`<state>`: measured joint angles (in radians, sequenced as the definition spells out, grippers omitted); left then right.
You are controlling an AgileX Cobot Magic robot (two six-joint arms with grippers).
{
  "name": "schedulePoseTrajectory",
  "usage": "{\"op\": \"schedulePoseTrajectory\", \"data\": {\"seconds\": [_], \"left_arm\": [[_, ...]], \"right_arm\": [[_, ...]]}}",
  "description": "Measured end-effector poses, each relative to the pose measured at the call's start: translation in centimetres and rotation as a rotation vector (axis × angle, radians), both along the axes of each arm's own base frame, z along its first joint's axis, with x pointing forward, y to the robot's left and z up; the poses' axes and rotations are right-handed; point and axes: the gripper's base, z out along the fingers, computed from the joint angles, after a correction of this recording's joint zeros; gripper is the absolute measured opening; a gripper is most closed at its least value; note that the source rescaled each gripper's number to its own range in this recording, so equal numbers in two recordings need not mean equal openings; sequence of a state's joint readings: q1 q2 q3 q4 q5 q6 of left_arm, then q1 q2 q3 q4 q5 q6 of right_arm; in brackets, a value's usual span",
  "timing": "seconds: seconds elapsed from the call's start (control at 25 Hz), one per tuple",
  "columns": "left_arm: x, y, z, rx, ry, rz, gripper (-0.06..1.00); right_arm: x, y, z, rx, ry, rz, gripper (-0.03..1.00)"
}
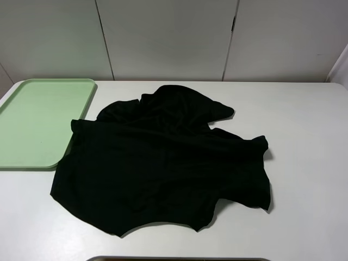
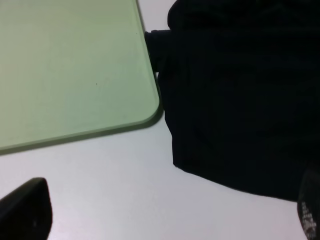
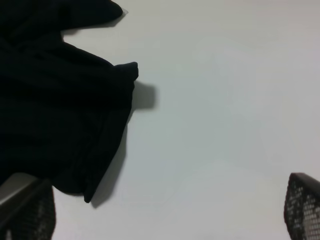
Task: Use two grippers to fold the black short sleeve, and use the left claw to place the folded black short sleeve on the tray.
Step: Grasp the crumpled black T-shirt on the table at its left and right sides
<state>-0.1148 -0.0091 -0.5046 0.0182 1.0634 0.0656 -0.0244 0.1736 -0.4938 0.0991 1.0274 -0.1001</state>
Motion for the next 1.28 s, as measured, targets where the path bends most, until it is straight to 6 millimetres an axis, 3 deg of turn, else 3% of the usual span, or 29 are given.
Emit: {"op": "schedulePoseTrajectory", "data": {"seconds": [1.28], "left_arm": [[0.0, 0.0, -0.01, 0.0, 0.001, 0.0, 0.98]], "right_arm": [[-0.05, -0.02, -0.01, 0.016, 0.003, 0.048, 1.0]]}}
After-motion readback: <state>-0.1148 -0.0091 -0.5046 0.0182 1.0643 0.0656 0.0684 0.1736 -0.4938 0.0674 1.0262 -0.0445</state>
